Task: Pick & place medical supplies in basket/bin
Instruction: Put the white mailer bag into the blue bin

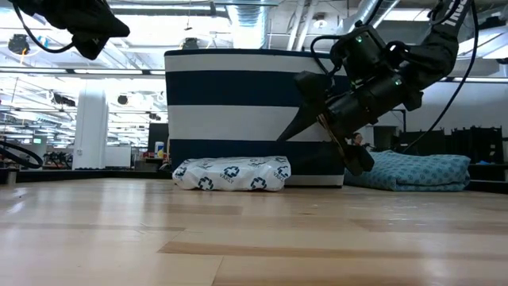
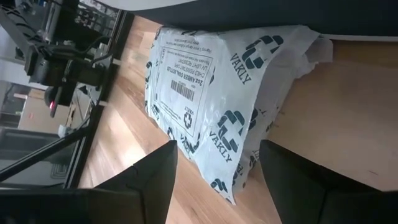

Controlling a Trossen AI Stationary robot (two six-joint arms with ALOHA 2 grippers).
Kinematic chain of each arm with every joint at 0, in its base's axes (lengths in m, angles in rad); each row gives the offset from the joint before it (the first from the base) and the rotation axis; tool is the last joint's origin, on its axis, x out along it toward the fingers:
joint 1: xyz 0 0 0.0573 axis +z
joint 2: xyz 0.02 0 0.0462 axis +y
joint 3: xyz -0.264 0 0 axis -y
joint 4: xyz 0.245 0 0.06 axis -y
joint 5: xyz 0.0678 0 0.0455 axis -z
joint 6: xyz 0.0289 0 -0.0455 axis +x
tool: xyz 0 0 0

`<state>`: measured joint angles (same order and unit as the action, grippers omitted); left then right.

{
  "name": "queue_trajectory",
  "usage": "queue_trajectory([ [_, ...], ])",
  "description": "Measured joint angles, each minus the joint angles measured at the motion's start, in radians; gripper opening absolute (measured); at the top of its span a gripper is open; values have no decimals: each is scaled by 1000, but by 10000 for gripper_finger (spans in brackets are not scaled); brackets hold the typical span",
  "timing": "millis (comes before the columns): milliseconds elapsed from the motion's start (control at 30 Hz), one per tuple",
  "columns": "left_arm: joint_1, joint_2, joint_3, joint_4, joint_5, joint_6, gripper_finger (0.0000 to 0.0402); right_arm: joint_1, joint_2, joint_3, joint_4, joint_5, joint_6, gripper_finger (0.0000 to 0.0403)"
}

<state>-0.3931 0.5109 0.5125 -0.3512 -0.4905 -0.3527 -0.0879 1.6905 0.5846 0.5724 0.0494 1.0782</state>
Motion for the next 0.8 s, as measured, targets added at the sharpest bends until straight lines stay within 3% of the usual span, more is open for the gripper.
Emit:
queue_trajectory([
  [800,0,0,0,-3,2,12,0,-15,0,4,-18,-30,-13,221],
])
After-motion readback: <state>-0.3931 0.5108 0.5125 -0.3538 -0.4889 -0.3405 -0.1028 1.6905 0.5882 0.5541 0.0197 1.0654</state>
